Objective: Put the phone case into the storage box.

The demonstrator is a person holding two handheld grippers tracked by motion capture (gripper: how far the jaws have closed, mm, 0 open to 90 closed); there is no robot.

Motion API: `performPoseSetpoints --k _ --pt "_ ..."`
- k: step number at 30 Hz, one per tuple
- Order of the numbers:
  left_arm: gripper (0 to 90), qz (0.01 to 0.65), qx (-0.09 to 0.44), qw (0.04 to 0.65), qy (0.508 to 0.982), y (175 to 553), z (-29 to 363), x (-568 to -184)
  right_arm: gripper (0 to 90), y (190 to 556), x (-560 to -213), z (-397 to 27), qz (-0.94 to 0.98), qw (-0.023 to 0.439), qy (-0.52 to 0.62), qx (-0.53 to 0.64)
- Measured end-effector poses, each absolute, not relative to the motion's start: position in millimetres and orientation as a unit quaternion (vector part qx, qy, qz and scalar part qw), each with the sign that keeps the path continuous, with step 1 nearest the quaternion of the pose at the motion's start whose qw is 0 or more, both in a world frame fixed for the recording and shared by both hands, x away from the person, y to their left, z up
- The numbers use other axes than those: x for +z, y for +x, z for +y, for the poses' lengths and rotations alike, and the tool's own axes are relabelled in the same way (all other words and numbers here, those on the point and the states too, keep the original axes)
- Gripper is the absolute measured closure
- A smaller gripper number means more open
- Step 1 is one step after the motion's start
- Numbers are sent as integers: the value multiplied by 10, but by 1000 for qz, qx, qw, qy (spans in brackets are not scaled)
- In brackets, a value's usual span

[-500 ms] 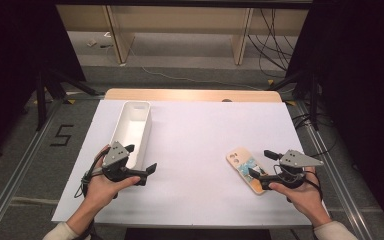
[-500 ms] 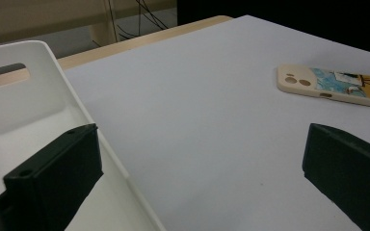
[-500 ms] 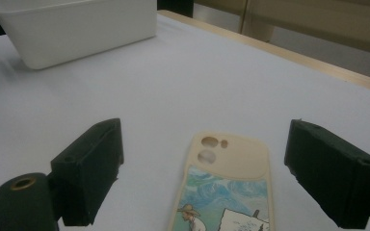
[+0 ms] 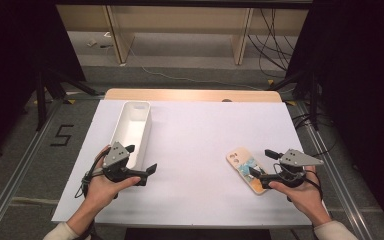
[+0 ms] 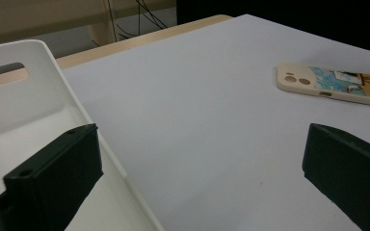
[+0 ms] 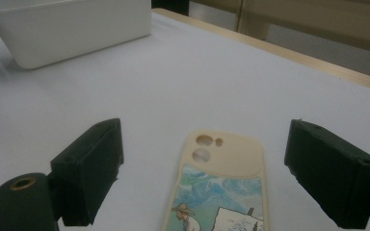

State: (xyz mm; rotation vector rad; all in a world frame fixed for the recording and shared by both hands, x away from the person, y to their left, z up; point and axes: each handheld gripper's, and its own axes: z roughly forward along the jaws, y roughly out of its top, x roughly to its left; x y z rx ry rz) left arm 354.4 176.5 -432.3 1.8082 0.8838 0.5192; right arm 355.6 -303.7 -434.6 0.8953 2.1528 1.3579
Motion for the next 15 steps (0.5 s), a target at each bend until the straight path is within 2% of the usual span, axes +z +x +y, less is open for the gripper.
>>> performPoseSetpoints --k 6,11,15 --pt "0 369 216 508 748 3542 1773 -4320 135 3582 -4358 -3042 780 223 334 479" --pt "0 366 215 509 749 3543 1761 -4321 94 3616 -4380 -3026 794 223 341 452" --pt "0 365 216 510 749 3539 1766 -4317 10 3656 -4384 -3008 803 221 348 430"
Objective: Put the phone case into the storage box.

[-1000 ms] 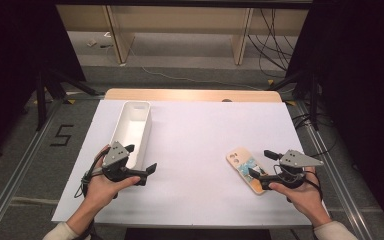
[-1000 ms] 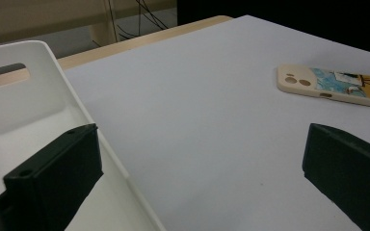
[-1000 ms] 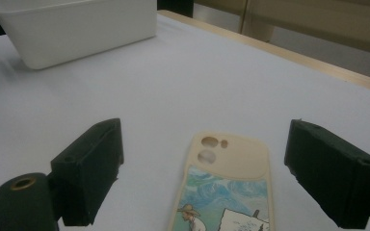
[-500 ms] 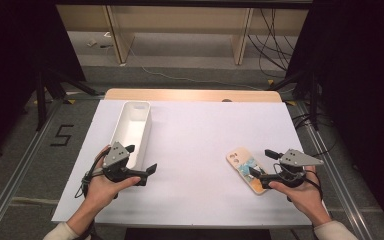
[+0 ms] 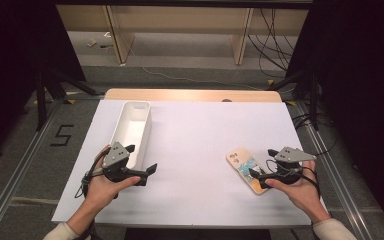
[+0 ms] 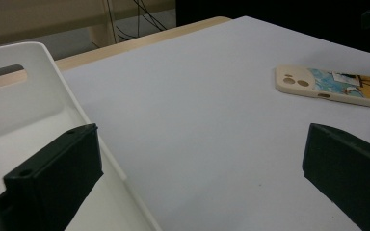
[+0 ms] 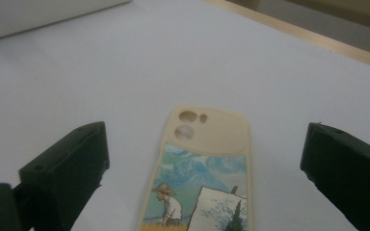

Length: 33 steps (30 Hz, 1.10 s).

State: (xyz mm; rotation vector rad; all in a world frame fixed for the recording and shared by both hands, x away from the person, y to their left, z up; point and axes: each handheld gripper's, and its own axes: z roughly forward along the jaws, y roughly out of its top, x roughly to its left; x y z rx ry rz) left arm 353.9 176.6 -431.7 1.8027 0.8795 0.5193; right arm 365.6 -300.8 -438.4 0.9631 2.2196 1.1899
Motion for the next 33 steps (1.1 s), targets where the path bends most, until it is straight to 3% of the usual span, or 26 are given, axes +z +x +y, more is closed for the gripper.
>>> performPoseSetpoints --k 33 --pt "0 365 215 507 751 3555 1747 -4327 3 3962 -4713 -2808 877 138 381 260"
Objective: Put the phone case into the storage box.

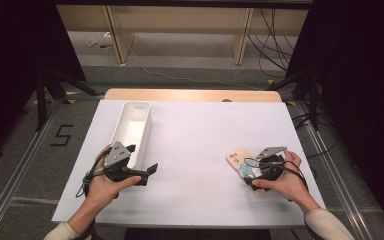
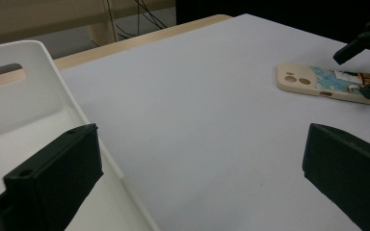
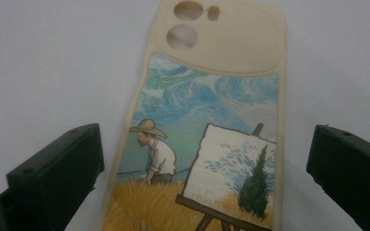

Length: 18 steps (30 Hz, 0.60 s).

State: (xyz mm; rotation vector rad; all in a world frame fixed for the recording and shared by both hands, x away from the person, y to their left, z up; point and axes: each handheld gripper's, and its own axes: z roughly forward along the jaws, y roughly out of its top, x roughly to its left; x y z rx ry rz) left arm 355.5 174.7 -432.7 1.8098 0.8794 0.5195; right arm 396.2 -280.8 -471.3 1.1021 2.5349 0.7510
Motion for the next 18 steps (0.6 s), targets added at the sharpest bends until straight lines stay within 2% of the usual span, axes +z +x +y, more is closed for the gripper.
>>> performPoseSetpoints --k 18 --pt "0 363 213 509 751 3556 1742 -4336 2 4114 -4742 -2694 905 97 369 186"
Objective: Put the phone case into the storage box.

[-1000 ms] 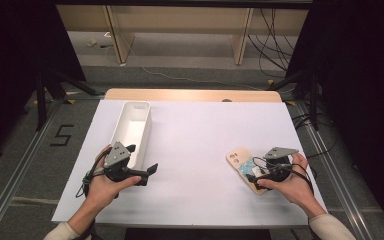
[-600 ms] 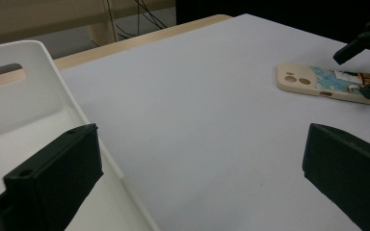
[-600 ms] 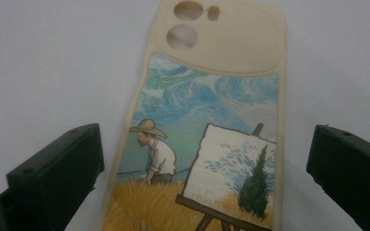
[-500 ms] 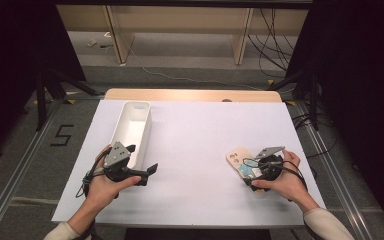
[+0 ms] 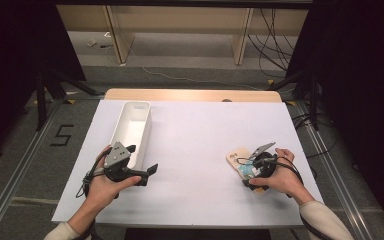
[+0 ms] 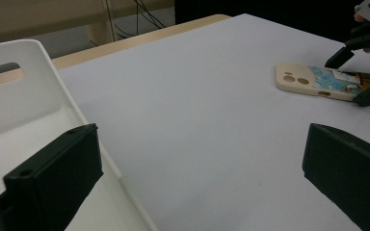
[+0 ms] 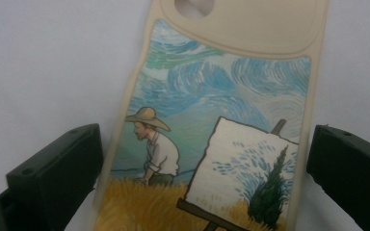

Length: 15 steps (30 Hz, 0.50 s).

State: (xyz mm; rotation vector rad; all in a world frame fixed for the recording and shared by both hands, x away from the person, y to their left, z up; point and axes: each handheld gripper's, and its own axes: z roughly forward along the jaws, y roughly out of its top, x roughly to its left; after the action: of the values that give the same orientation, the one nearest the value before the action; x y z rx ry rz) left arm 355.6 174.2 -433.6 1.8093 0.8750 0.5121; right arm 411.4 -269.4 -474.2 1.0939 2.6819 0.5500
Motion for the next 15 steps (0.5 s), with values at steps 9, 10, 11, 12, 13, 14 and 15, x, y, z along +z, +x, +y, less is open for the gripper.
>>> performPoseSetpoints --k 9,10,11,12,13,14,15 --pt "0 362 214 509 751 3551 1735 -4334 3 4206 -4720 -2631 912 72 376 148" --pt "0 362 214 509 751 3551 1735 -4334 3 4213 -4718 -2627 912 71 377 145" --pt "0 362 214 509 751 3550 1736 -4334 3 4217 -4717 -2618 912 70 379 142" --pt "0 361 214 509 751 3551 1737 -4334 3 4217 -4717 -2618 912 70 379 142" --pt "0 361 214 509 751 3552 1738 -4335 3 4227 -4714 -2608 912 68 381 136" --pt "0 362 214 510 751 3552 1737 -4335 3 4227 -4714 -2608 912 68 381 136" --pt "0 363 214 510 750 3551 1737 -4335 3 4231 -4713 -2607 912 67 380 135"
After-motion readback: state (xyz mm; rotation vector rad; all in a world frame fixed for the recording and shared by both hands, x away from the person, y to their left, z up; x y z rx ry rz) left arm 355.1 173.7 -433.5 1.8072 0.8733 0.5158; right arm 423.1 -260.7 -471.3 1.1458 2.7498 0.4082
